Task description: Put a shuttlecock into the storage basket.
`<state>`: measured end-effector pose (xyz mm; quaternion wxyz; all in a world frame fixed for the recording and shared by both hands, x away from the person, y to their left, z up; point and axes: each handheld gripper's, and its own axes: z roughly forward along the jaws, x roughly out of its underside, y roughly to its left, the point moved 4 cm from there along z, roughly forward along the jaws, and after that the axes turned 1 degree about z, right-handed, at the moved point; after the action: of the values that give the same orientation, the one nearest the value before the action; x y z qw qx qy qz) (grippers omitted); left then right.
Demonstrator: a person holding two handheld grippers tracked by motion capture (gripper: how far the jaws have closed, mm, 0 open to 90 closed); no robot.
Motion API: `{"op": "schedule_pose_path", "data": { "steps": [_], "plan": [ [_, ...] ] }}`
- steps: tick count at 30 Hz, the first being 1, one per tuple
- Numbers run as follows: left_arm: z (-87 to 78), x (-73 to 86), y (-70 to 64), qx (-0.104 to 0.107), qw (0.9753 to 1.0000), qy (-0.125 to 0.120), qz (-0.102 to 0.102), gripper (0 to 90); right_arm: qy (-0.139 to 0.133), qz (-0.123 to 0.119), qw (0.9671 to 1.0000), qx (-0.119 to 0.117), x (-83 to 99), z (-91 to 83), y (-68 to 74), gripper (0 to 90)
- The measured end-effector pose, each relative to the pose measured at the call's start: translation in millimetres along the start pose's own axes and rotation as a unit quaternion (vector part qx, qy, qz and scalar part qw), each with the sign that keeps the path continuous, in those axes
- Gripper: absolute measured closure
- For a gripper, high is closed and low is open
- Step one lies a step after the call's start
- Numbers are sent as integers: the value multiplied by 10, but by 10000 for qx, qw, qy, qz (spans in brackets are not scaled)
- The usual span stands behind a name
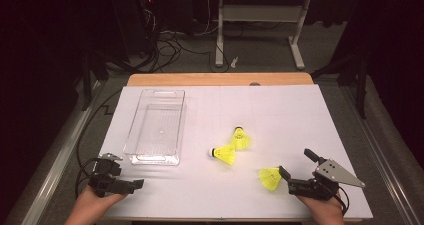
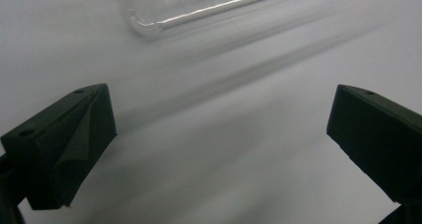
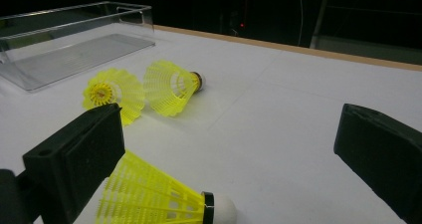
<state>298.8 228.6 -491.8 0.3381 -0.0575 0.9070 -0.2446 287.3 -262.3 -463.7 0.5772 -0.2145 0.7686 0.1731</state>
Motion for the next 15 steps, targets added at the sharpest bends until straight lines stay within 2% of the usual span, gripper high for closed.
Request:
{"op": "schedule_pose_path", "data": {
  "steps": [7, 9, 15],
  "plan": [
    [35, 48, -42, -82, 9993, 334, 161, 5, 35, -41, 10000, -13, -10, 16, 29, 2],
    [32, 67, -57, -66, 9985, 472, 268, 9, 113, 4, 9999, -99, -11, 38, 49, 2],
    [41, 110, -96, -162, 9961, 740, 460, 11, 63, -66, 9999, -112, -32, 50, 88, 1]
  ]
}}
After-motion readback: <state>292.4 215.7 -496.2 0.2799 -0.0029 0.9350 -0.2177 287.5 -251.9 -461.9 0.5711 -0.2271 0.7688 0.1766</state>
